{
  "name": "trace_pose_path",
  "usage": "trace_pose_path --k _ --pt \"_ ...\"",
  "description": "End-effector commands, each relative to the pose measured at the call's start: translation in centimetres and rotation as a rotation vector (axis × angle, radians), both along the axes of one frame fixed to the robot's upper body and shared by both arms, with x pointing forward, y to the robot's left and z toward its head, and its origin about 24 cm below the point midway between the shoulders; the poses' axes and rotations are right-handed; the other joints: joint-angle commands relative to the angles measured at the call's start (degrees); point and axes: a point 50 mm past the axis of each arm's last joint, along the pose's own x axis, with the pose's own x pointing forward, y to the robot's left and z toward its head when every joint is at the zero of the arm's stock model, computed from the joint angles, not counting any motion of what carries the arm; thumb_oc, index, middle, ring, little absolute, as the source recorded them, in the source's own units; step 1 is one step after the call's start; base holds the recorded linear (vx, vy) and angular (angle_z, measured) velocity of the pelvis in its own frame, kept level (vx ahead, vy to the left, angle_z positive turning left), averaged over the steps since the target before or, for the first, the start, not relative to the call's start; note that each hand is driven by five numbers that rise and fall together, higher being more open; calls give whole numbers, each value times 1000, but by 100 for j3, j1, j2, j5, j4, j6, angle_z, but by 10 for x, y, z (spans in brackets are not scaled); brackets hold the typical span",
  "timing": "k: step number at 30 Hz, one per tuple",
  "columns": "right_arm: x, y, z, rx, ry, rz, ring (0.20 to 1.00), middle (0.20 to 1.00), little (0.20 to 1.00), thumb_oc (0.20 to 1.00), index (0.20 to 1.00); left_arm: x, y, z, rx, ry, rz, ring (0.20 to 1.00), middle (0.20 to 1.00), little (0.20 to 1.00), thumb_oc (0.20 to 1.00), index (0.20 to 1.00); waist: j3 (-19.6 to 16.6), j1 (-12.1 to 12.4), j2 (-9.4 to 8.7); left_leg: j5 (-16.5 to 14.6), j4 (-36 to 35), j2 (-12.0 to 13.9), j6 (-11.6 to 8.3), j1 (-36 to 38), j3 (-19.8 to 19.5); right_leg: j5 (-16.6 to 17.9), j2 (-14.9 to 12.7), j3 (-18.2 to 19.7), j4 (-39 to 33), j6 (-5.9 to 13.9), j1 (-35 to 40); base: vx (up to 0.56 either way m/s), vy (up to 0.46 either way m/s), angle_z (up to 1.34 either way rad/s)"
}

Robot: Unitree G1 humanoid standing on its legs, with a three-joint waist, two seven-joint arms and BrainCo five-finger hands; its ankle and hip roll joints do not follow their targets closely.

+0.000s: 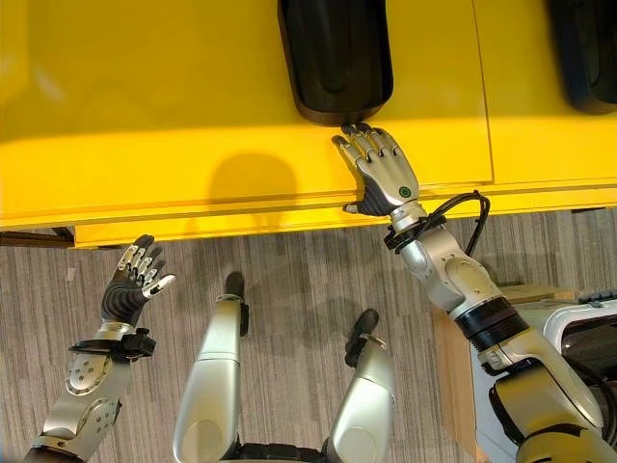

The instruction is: Move parts from the plastic box to the shelf.

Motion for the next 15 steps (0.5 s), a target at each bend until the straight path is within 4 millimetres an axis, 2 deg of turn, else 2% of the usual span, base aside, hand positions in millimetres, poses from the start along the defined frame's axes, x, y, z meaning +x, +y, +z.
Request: trace_pose_path --k 1,5,8,13,15 --pt "12 8 58 105 -200 8 1000 1000 1000 1000 1000 -6 0 13 50 -73 -43 1000 1000 1000 1000 1000 -195 186 120 -15 -259 -154 213 126 225 -579 128 122 1342 -245 -401 0 0 0" --pt "12 15 74 113 -244 31 1000 1000 1000 1000 1000 -6 1 14 49 -72 -38 1000 1000 1000 1000 1000 -215 224 143 -13 -244 -169 221 107 217 -579 120 119 1355 -248 -416 0 0 0" --pt "12 17 76 130 -253 38 1000 1000 1000 1000 1000 -6 1 14 47 -75 -35 1000 1000 1000 1000 1000 -206 237 151 -14 -239 -175 226 107 220 -586 122 113 1366 -244 -416 0 0 0" --pt "9 12 52 168 -189 28 1000 1000 1000 1000 1000 -6 1 12 43 -68 -27 1000 1000 1000 1000 1000 -195 198 131 -6 -248 -178 228 99 231 -578 126 125 1353 -248 -413 0 0 0" --pt "4 8 35 183 -144 26 1000 1000 1000 1000 1000 -5 0 11 42 -67 -21 1000 1000 1000 1000 1000 -187 157 124 -2 -247 -173 230 98 227 -573 127 125 1349 -247 -419 0 0 0"
